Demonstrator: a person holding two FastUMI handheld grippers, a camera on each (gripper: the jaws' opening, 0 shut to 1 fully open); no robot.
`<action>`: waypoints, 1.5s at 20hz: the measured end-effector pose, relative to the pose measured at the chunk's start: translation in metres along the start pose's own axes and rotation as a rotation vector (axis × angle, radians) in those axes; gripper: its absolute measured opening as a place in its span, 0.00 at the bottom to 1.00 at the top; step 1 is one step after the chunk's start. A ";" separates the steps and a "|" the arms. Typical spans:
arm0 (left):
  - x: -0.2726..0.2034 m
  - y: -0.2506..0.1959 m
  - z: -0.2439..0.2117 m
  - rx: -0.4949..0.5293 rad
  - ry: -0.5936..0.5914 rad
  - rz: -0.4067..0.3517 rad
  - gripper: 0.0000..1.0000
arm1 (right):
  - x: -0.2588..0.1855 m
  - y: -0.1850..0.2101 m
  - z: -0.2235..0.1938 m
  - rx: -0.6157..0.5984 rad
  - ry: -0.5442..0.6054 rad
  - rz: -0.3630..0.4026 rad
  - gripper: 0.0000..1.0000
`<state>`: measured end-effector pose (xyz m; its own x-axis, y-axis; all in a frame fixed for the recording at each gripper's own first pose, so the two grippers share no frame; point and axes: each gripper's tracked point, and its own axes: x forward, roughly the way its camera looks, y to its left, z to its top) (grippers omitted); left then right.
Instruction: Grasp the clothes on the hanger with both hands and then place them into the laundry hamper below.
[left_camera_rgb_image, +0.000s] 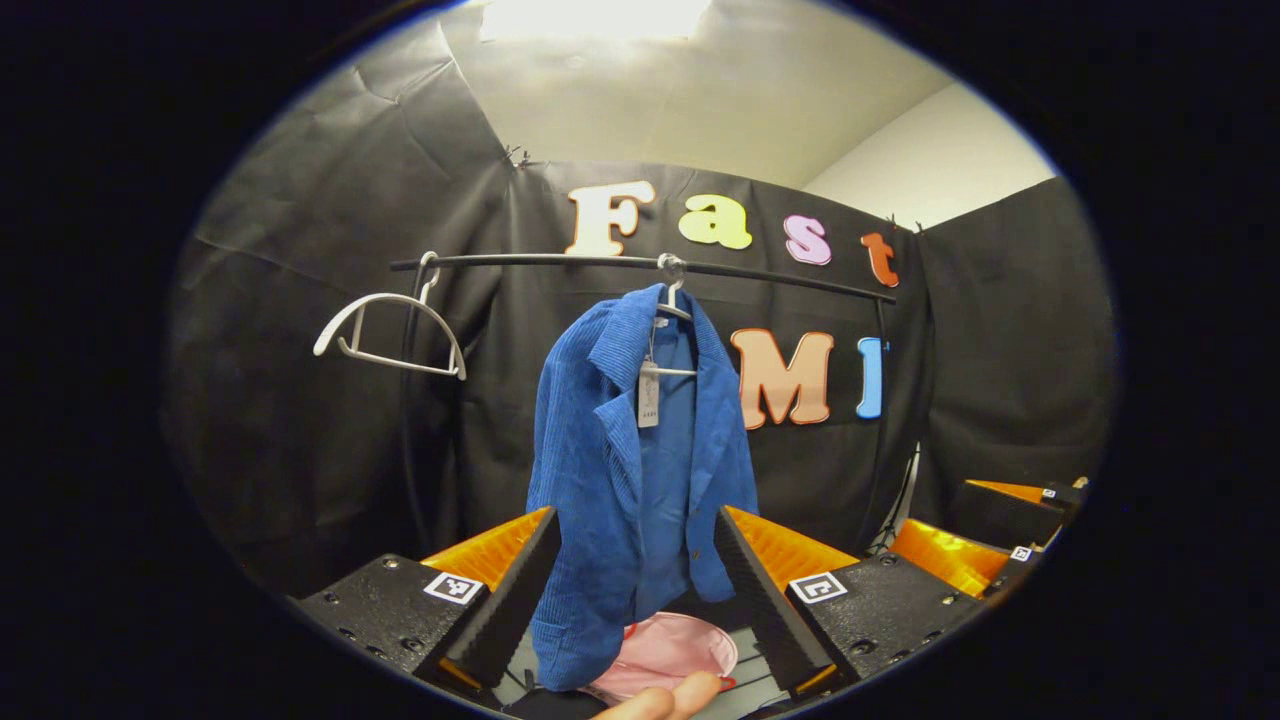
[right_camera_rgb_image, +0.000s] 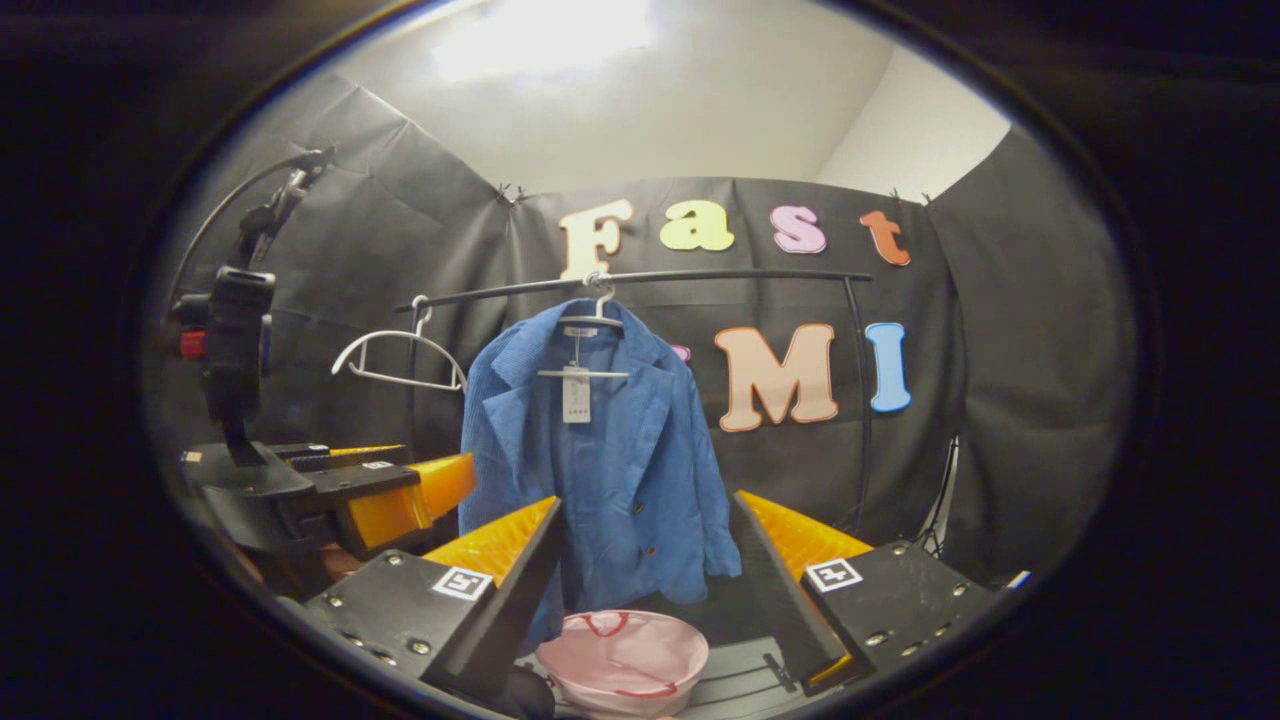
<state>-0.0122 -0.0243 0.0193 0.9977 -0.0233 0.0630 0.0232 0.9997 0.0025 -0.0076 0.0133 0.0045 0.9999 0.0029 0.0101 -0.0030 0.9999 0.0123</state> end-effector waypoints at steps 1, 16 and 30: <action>0.004 -0.001 -0.002 0.009 0.005 0.007 0.92 | 0.002 0.000 -0.001 0.001 0.001 0.000 0.98; 0.105 0.012 0.008 0.032 0.017 0.111 0.92 | 0.167 -0.013 -0.012 0.013 0.066 0.074 0.98; 0.169 0.016 -0.016 0.002 0.027 0.094 0.53 | 0.365 0.009 -0.024 0.095 0.017 0.130 1.00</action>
<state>0.1577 -0.0123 0.0143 0.9969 0.0704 0.0359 -0.0704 0.9975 -0.0003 0.3574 0.0237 -0.0153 0.9911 0.1332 0.0010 -0.1326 0.9854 0.1070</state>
